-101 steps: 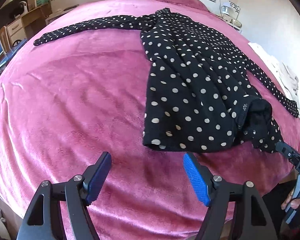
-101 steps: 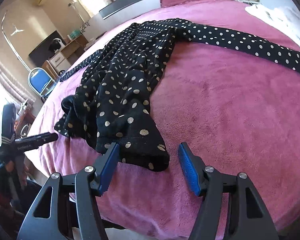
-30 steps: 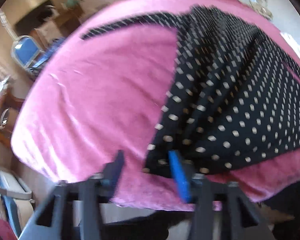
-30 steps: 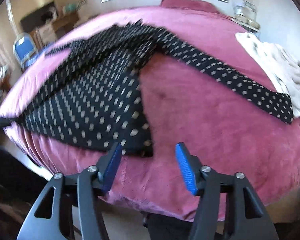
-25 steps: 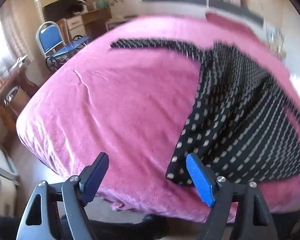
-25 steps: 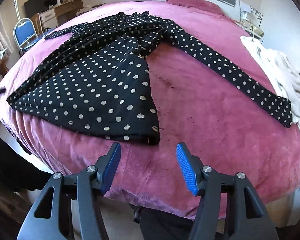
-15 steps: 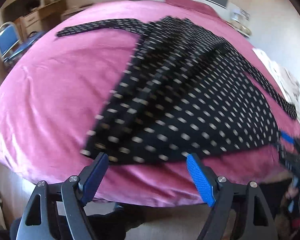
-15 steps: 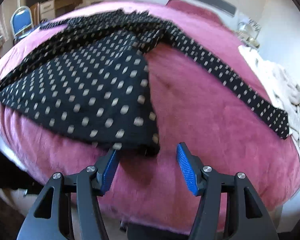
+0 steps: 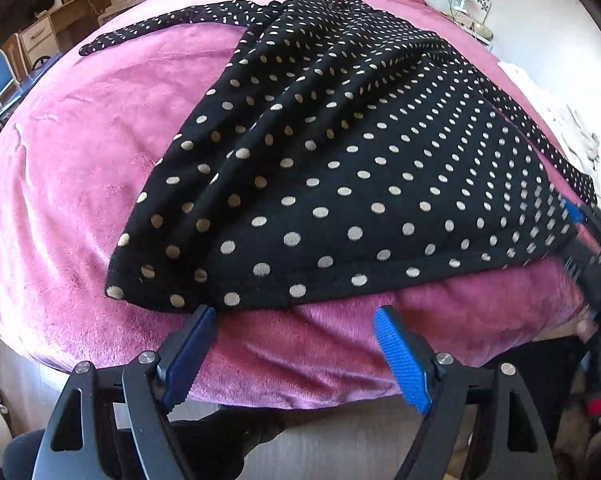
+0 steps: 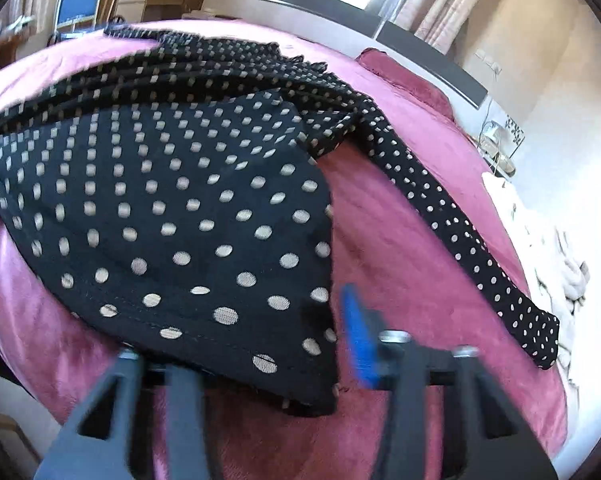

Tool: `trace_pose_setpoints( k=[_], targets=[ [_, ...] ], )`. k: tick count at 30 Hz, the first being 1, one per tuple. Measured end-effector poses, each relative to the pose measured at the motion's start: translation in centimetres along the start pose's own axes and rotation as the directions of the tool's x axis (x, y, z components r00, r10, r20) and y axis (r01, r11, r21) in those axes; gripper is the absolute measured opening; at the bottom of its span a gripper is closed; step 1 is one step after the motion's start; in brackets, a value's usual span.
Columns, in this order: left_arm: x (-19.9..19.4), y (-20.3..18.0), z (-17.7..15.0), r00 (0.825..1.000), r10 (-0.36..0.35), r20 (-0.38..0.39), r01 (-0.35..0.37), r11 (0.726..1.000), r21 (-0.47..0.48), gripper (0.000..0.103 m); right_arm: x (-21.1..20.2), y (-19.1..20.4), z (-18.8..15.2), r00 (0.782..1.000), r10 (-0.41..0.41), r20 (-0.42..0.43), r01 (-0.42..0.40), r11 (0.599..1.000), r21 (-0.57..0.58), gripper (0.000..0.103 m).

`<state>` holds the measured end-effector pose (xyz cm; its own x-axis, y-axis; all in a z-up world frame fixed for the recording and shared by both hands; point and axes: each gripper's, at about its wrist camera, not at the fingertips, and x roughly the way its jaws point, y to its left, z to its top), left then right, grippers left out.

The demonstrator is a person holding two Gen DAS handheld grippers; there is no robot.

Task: Fold clothes

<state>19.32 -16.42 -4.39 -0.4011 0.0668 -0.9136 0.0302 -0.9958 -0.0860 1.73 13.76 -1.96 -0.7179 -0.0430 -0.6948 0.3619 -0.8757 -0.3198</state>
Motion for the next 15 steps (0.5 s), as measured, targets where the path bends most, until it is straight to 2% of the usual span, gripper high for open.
trace_pose_setpoints(
  k=[4,7,11,15],
  targets=[
    [-0.9,0.4,0.1,0.999,0.013,0.032,-0.013,1.000,-0.014,0.083,-3.0,-3.6,1.3,0.996,0.041,0.075,-0.053,0.986,0.161,0.017],
    [-1.7,1.5,0.2,0.999,0.016,0.049,-0.015,0.999,-0.038,0.083,-5.8,-4.6,1.6,0.993,0.034,0.117,-0.056,0.981,0.185,0.017],
    [-2.7,2.9,0.3,0.997,0.021,0.070,-0.016,0.997,-0.071,0.083,-7.2,-4.9,1.0,0.993,0.040,0.110,-0.059,0.983,0.175,0.017],
    [-4.0,4.2,0.2,0.995,0.027,0.096,-0.018,0.995,-0.093,0.083,-7.3,-7.2,-0.5,0.994,0.064,0.091,-0.091,0.934,0.345,0.017]
  ],
)
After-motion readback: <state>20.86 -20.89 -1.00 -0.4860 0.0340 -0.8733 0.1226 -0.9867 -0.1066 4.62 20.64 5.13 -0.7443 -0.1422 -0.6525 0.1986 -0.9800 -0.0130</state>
